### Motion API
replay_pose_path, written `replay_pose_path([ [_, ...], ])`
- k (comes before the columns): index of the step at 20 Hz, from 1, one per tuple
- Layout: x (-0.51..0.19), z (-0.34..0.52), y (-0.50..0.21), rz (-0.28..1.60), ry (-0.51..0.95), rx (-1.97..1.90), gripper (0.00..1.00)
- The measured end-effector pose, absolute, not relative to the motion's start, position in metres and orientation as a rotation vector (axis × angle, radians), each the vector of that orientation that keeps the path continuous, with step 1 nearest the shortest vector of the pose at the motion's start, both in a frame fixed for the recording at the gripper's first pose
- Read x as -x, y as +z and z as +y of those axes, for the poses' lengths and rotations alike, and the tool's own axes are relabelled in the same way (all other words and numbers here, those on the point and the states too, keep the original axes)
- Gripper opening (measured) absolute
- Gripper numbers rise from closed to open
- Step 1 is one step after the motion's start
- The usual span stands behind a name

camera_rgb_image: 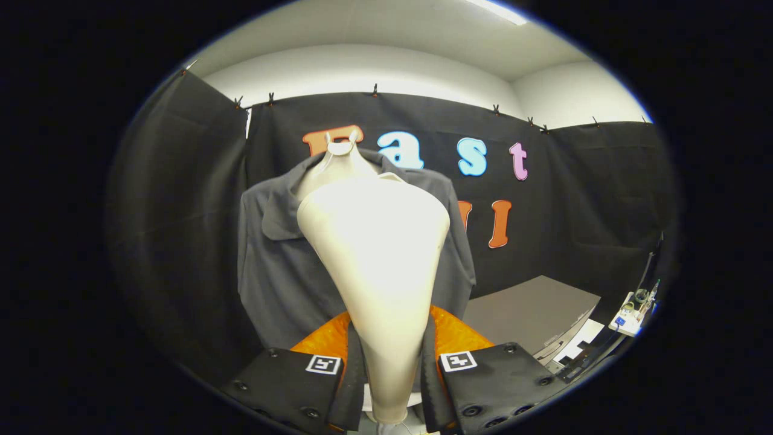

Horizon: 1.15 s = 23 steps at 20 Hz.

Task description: Iron the clothes twice with a garment steamer, once on the left side and once on the right side.

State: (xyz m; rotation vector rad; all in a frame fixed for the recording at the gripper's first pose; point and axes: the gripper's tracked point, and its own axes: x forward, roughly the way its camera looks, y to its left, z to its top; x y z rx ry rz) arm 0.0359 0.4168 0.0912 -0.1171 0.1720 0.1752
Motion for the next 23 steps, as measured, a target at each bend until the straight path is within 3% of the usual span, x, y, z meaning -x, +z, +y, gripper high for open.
replay_pose_path([
  [6,-0.022,0.373,0.164,0.088,0.145,0.130,0.46],
  [23,-0.014,0.350,0.146,0.098,0.182,0.060,0.46],
])
